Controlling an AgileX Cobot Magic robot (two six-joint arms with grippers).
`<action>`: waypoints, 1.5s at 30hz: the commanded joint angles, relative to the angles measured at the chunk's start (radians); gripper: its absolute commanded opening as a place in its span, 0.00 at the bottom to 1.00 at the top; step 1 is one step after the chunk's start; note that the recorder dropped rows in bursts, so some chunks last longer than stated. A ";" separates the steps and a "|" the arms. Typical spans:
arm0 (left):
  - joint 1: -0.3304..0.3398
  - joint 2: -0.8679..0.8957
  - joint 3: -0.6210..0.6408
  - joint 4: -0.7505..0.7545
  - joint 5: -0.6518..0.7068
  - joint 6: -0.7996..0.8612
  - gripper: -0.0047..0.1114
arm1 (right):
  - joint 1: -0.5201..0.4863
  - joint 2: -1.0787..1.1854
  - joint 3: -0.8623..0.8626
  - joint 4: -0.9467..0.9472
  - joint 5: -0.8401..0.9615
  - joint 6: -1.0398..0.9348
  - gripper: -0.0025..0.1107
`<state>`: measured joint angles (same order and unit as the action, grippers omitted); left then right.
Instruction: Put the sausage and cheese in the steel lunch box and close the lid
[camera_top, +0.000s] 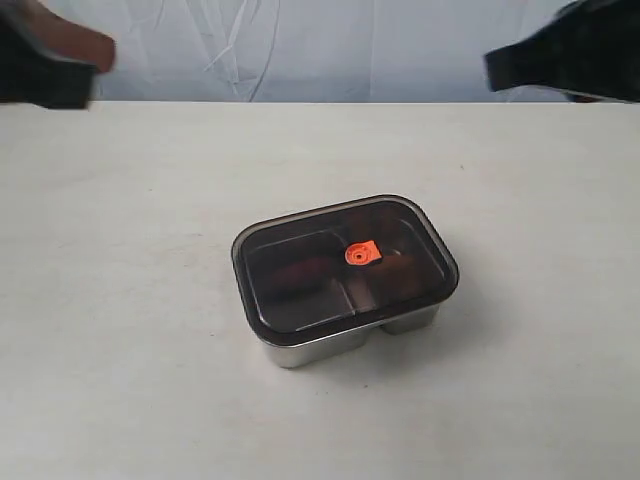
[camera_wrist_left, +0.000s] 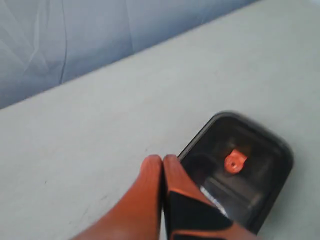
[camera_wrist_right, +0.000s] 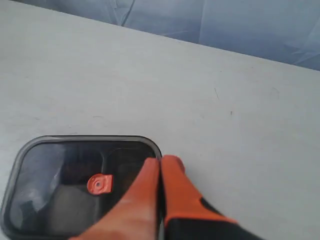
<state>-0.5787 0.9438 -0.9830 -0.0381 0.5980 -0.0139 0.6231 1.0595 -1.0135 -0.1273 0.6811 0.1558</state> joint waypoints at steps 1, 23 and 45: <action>0.000 -0.261 0.105 -0.101 -0.047 -0.014 0.04 | -0.006 -0.240 0.066 0.082 0.137 0.005 0.02; 0.000 -0.560 0.183 -0.053 0.103 -0.080 0.04 | -0.043 -0.708 0.169 0.185 0.226 0.005 0.02; 0.000 -0.560 0.183 -0.052 0.104 -0.080 0.04 | -0.662 -1.060 0.808 0.142 -0.226 -0.124 0.02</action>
<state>-0.5787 0.3886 -0.8044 -0.0967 0.7060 -0.0877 0.0234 0.0111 -0.2495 0.0000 0.4680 0.0520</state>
